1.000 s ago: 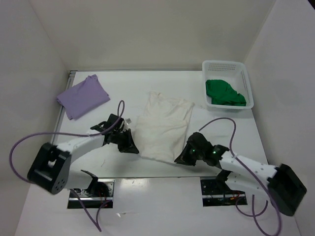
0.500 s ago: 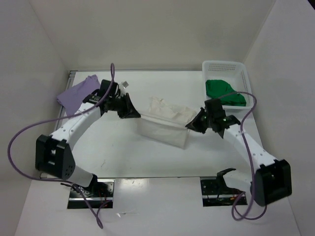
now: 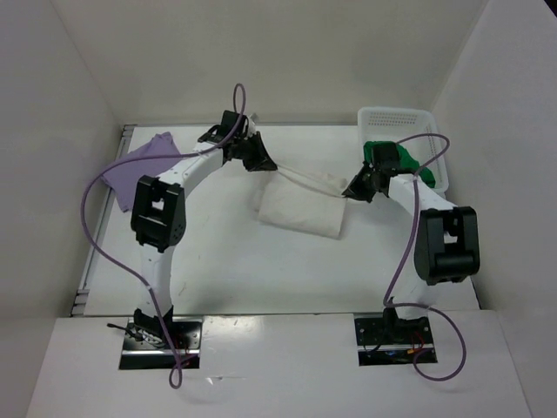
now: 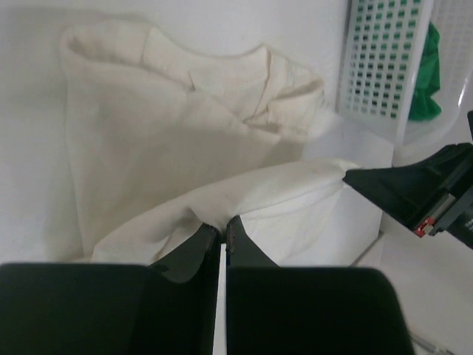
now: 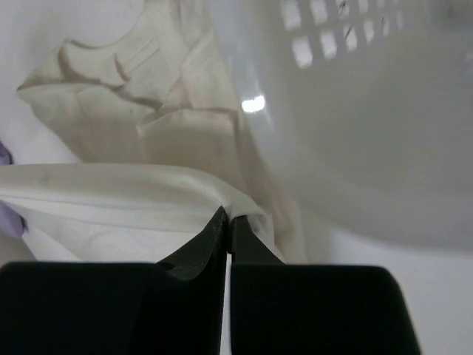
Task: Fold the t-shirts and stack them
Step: Fold the 2/3-rectangle-folded T-shirt at the center of the board.
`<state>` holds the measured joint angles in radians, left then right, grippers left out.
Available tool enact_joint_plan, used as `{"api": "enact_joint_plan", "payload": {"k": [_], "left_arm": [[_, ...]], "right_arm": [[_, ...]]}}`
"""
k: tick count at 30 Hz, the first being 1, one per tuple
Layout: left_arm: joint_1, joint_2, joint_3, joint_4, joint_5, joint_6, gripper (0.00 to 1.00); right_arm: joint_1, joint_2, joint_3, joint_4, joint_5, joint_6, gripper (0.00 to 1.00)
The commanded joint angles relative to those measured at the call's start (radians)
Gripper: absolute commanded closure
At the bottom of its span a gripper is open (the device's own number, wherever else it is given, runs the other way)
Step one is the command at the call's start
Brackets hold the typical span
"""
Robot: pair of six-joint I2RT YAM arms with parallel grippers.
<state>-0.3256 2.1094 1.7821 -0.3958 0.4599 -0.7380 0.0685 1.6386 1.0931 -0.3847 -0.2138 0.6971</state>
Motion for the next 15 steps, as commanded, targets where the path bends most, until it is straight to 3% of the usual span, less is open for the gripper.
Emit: {"api": "enact_joint_plan", "payload": {"k": [1, 5, 6, 8, 11, 12, 15], "left_arm": [[0.005, 0.098, 0.134, 0.038, -0.116, -0.02, 0.96], [0.016, 0.147, 0.198, 0.048, -0.175, -0.02, 0.88], [0.016, 0.177, 0.218, 0.058, -0.175, -0.02, 0.82], [0.026, 0.213, 0.276, 0.058, -0.185, -0.029, 0.58], [0.048, 0.239, 0.3, 0.064, -0.185, -0.038, 0.3], [0.062, 0.215, 0.287, 0.078, -0.172, -0.052, 0.22], [0.062, 0.129, 0.221, 0.115, -0.171, -0.052, 0.22]], "right_arm": [[-0.022, 0.088, 0.097, 0.067, 0.082, -0.054, 1.0], [-0.022, 0.207, 0.226, 0.081, 0.091, -0.045, 1.0], [-0.032, 0.249, 0.247, 0.081, 0.091, -0.035, 1.0], [-0.032, 0.28, 0.299, 0.09, 0.091, -0.022, 1.0], [-0.032, 0.3, 0.342, 0.125, 0.091, 0.01, 0.81], [-0.023, 0.3, 0.356, 0.125, 0.079, 0.01, 0.7], [0.007, 0.268, 0.393, 0.112, 0.07, -0.004, 0.58]]}}
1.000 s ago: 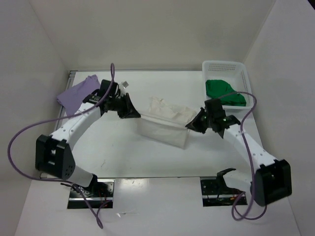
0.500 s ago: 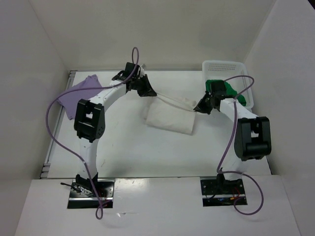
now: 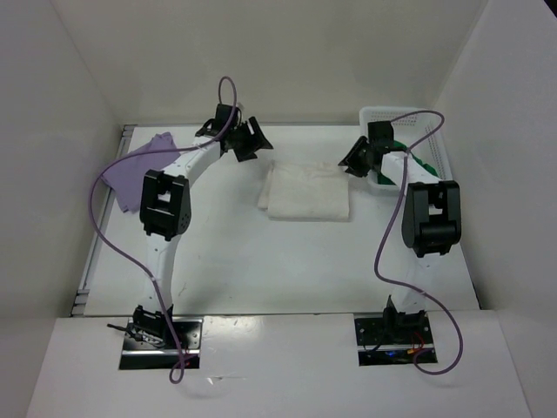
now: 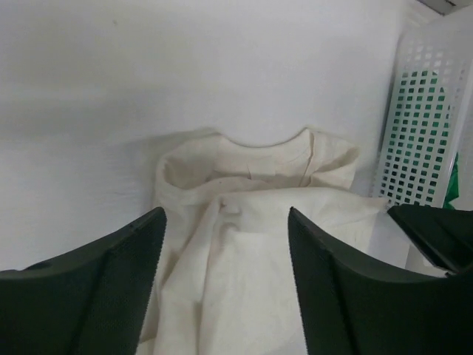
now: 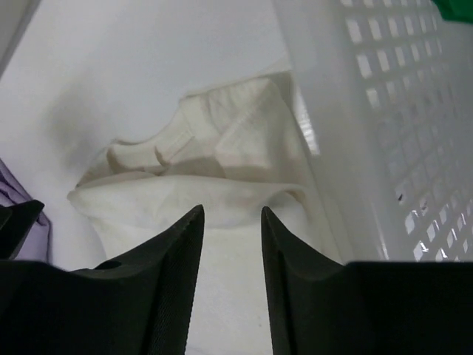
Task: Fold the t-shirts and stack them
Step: Fold the 2/3-rectangle-folded T-shirt at the center of the board, then smooth out the square-folded T-shirt at the center of the board.
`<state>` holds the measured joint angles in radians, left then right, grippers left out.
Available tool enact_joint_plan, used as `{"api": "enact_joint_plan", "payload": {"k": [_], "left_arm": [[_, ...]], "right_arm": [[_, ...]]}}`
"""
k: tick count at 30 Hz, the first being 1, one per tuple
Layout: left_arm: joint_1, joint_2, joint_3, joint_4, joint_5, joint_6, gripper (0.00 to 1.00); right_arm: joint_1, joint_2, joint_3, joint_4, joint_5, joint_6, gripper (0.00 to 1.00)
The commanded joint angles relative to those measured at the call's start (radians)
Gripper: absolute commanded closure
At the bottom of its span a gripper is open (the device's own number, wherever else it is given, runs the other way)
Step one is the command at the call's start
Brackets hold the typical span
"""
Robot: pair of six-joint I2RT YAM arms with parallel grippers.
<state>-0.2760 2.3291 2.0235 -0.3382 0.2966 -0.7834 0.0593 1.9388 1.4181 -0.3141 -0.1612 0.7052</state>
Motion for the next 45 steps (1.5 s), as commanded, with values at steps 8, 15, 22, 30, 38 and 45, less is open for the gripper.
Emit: {"api": "enact_joint_plan", "payload": {"k": [8, 15, 22, 30, 38, 45], "left_arm": [[-0.126, -0.206, -0.229, 0.156, 0.111, -0.014, 0.58], [-0.177, -0.103, -0.376, 0.24, 0.17, -0.063, 0.68], [-0.177, -0.134, -0.549, 0.307, 0.17, -0.083, 0.68], [-0.177, -0.301, -0.723, 0.312, 0.134, -0.059, 0.6], [-0.074, -0.548, -0.749, 0.283, 0.023, -0.02, 0.02], [0.027, -0.498, -0.819, 0.252, -0.01, 0.078, 0.0]], "right_arm": [[0.143, -0.138, -0.031, 0.066, -0.026, -0.021, 0.89], [0.223, 0.092, 0.013, 0.118, -0.069, 0.0, 0.99], [0.223, 0.322, 0.234, 0.132, -0.135, -0.026, 0.99], [0.223, 0.497, 0.378, 0.121, -0.196, -0.015, 1.0], [0.223, 0.436, 0.461, 0.05, -0.184, -0.046, 0.99], [0.223, 0.178, 0.449, -0.005, -0.184, -0.079, 0.52]]}}
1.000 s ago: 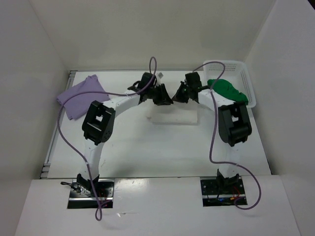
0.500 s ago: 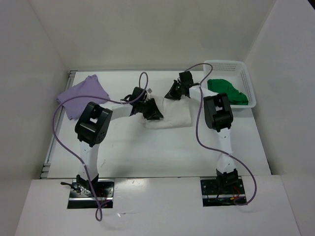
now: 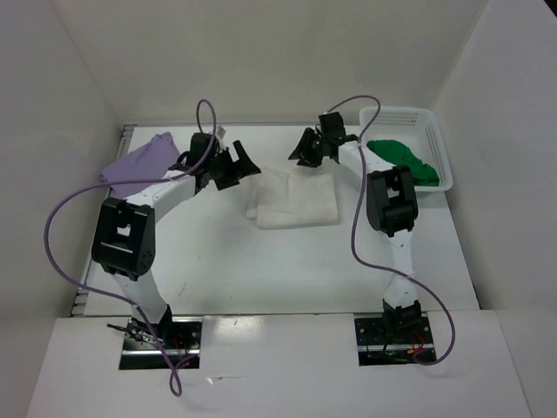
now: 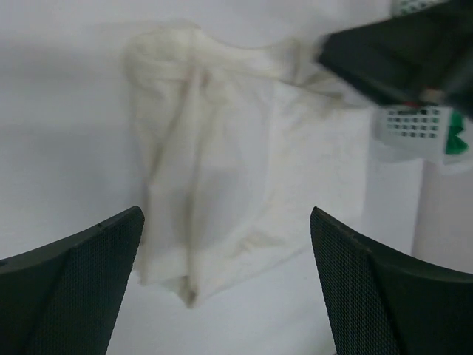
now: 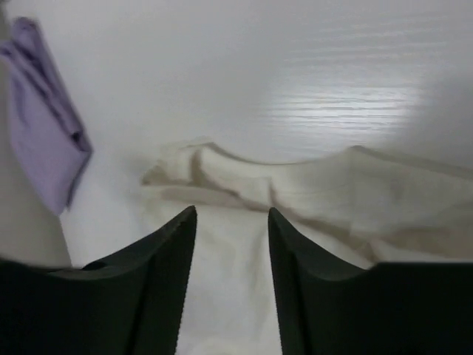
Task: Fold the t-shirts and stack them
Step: Smooth out the square-folded T-shirt at the center of the board, then place the square-folded T-shirt at the corner of the board.
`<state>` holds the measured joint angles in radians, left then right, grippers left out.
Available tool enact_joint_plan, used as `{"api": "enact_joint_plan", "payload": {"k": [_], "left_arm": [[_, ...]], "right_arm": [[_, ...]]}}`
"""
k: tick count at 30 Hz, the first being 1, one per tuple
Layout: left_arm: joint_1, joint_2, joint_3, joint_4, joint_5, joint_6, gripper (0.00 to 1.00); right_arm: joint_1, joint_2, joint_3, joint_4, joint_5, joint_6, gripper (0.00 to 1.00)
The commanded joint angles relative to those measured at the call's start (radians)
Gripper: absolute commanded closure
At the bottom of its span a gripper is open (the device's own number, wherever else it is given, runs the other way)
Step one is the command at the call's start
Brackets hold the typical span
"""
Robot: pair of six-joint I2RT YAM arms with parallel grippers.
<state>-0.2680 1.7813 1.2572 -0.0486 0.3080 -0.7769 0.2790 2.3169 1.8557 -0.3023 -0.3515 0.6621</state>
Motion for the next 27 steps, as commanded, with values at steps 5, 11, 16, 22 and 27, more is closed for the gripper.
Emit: {"api": "enact_joint_plan", "payload": {"k": [5, 11, 16, 22, 27], "left_arm": [[0.029, 0.156, -0.064, 0.041, 0.02, 0.1, 0.0], [0.029, 0.266, -0.021, 0.082, 0.074, 0.1, 0.0], [-0.026, 0.361, 0.008, 0.095, 0.109, 0.082, 0.0], [-0.074, 0.407, 0.01, 0.176, 0.126, 0.009, 0.2], [-0.085, 0.415, 0.129, 0.136, 0.143, -0.039, 0.81]], "right_arm": [[0.003, -0.504, -0.255, 0.023, 0.016, -0.056, 0.46], [0.003, -0.758, -0.512, 0.032, 0.025, -0.056, 0.45], [0.003, -0.908, -0.644, 0.014, 0.045, -0.045, 0.45], [0.003, -1.014, -0.74, 0.003, 0.045, -0.025, 0.45], [-0.032, -1.07, -0.786, -0.027, 0.033, -0.016, 0.44]]}}
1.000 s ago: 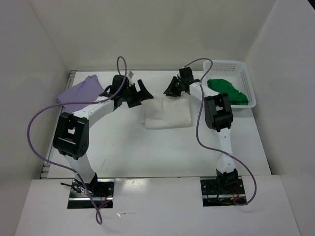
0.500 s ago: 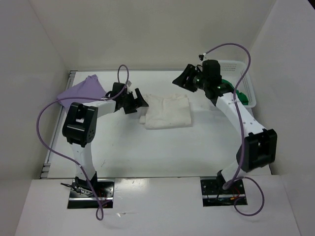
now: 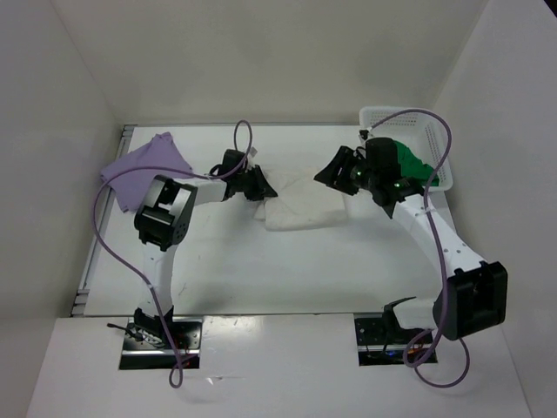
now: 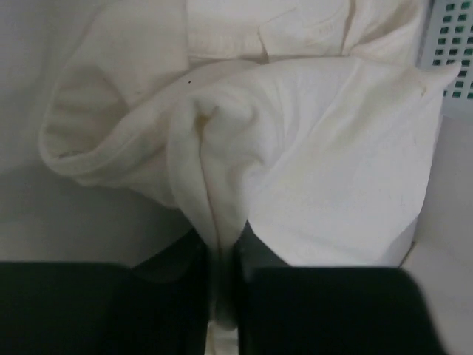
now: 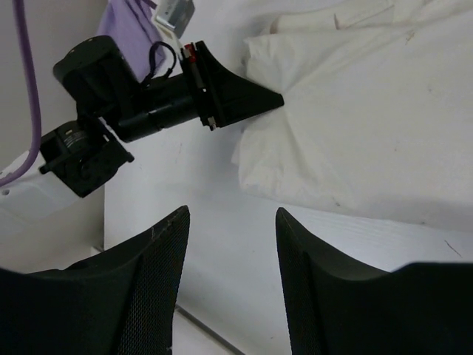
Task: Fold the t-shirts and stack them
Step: Place the square-folded T-shirt at the corner of the board.
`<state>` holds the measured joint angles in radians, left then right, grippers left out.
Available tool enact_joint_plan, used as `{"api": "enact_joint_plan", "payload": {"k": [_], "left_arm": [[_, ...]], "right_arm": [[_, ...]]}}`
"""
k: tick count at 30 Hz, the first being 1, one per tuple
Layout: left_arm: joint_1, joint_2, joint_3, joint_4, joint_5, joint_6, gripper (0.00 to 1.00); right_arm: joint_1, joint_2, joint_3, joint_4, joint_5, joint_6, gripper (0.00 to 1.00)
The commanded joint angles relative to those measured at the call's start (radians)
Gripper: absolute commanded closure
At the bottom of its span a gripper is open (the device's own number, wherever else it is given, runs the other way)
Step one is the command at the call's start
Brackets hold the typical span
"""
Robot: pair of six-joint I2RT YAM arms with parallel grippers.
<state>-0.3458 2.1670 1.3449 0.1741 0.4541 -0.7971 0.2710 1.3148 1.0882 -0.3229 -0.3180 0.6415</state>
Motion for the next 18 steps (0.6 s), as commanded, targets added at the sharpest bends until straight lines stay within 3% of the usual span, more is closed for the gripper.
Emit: {"api": "enact_joint_plan", "payload": {"k": [1, 4, 10, 18], "left_arm": [[-0.007, 0.001, 0.09, -0.097, -0.03, -0.019, 0.87], [0.013, -0.032, 0.201, -0.168, -0.04, 0.025, 0.96], [0.146, -0.064, 0.474, -0.281, 0.023, 0.044, 0.96], [0.454, -0.206, 0.462, -0.328, 0.044, 0.062, 0.96]], "right_arm": [[-0.035, -0.081, -0.039, -0.007, -0.012, 0.015, 0.44], [-0.067, -0.132, -0.076, -0.033, -0.026, 0.015, 0.44], [-0.087, -0.207, -0.155, -0.064, -0.069, 0.024, 0.44], [-0.096, -0.226, -0.201, -0.096, -0.11, -0.005, 0.44]]}}
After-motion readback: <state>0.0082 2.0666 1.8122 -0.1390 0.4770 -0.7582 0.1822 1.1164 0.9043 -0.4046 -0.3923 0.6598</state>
